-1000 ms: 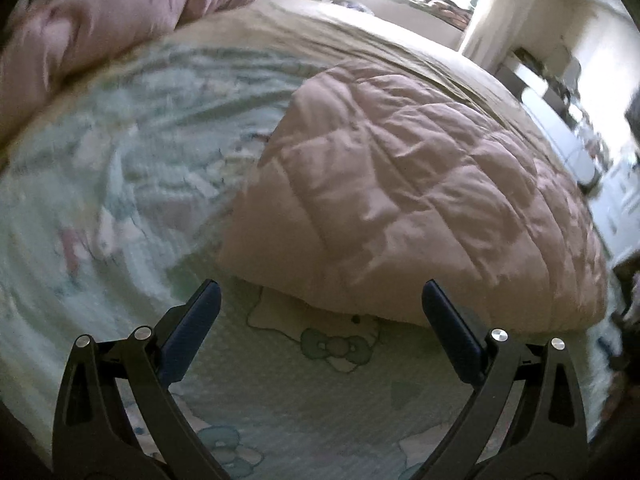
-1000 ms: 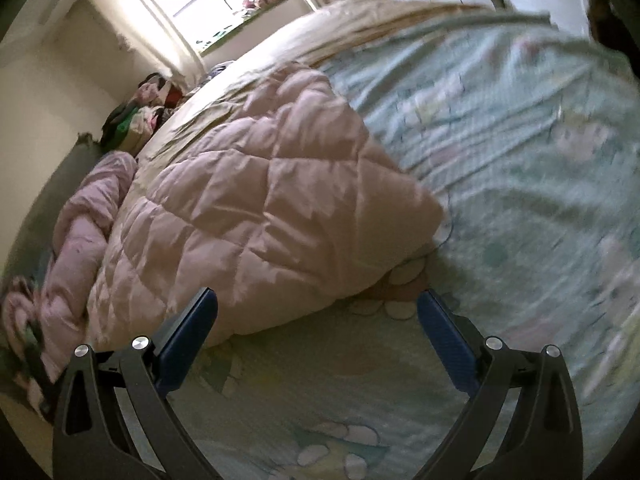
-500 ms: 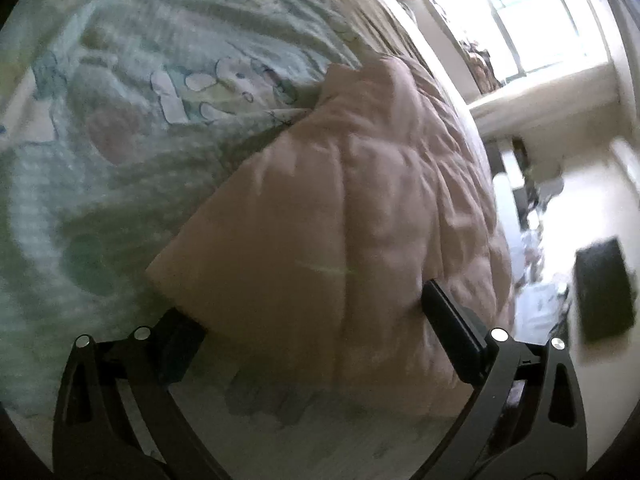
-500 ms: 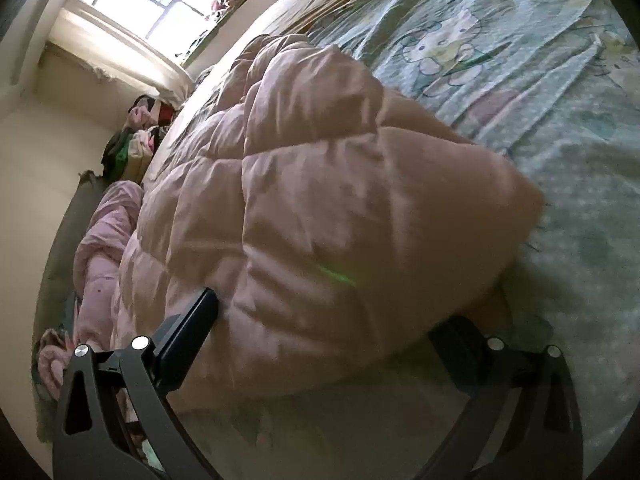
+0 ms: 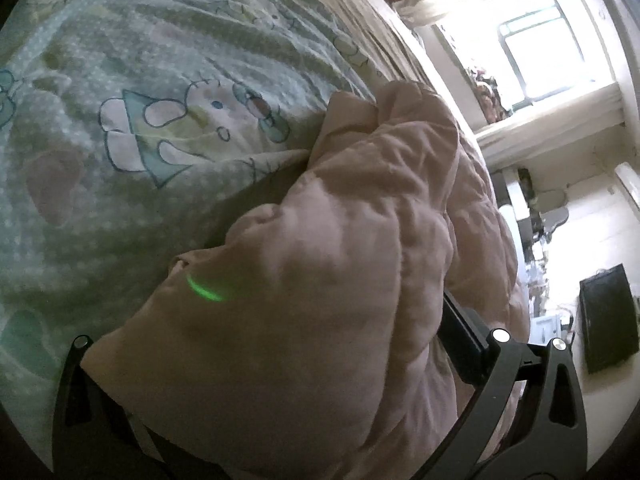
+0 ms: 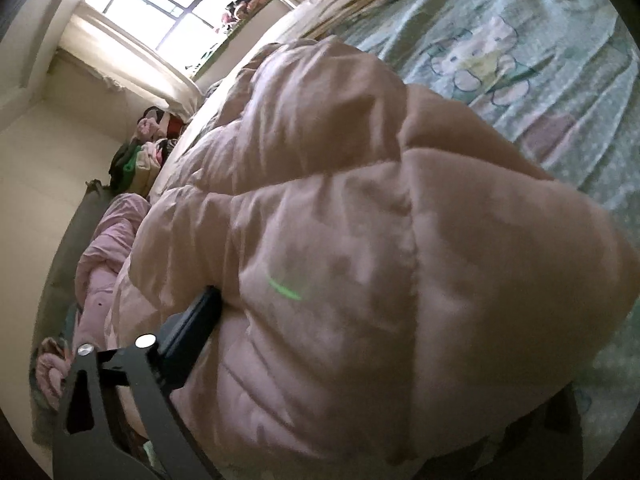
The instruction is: Fold large clothes
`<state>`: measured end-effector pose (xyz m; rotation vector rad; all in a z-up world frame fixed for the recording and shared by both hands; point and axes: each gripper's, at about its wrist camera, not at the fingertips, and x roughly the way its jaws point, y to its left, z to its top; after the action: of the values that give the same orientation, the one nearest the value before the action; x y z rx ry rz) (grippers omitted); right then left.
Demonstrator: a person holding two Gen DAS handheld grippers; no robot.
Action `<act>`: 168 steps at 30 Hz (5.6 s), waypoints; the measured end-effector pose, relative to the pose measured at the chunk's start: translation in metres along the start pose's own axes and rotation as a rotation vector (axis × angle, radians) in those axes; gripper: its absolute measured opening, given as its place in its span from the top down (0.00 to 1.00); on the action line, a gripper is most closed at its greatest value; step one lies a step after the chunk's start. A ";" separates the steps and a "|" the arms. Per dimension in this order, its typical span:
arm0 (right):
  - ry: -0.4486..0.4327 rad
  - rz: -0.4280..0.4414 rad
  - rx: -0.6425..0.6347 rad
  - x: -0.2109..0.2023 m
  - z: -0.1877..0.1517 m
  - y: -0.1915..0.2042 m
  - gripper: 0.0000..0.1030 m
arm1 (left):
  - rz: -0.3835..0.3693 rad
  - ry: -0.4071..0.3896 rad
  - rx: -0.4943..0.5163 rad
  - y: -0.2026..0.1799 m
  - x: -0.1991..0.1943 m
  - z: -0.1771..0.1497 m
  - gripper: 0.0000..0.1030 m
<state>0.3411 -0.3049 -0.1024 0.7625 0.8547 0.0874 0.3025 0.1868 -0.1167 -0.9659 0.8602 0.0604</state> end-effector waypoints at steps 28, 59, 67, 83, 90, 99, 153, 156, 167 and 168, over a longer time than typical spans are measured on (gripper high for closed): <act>-0.215 -0.271 -0.801 -0.070 -0.070 0.115 0.71 | 0.247 -0.188 0.774 -0.106 -0.066 -0.054 0.60; -0.075 -0.175 -0.479 -0.115 -0.105 0.031 0.49 | 0.249 -0.126 0.721 -0.029 -0.100 -0.096 0.43; -0.010 -0.120 -0.253 -0.125 -0.091 -0.007 0.11 | 0.260 -0.095 0.648 -0.015 -0.113 -0.091 0.14; -0.276 -0.288 -0.524 -0.237 -0.123 0.042 0.04 | 0.297 -0.230 0.796 -0.051 -0.204 -0.125 0.09; -0.336 -0.224 -0.639 -0.276 -0.147 0.084 0.04 | 0.241 -0.290 0.844 -0.083 -0.239 -0.147 0.09; -0.360 -0.191 -0.700 -0.298 -0.185 0.116 0.04 | 0.203 -0.301 0.866 -0.092 -0.261 -0.178 0.09; -0.219 -0.147 -0.729 -0.274 -0.285 0.122 0.04 | 0.245 -0.306 0.848 -0.065 -0.269 -0.250 0.09; -0.218 -0.146 -0.727 -0.275 -0.285 0.122 0.04 | 0.243 -0.304 0.847 -0.065 -0.269 -0.249 0.09; -0.224 -0.149 -0.728 -0.275 -0.285 0.121 0.04 | 0.248 -0.309 0.848 -0.065 -0.269 -0.249 0.09; -0.225 -0.147 -0.727 -0.275 -0.285 0.122 0.04 | 0.247 -0.307 0.849 -0.065 -0.269 -0.249 0.09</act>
<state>-0.0176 -0.1517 0.0362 0.0235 0.5962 0.1661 -0.0068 0.0491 0.0389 -0.0477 0.6189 0.0464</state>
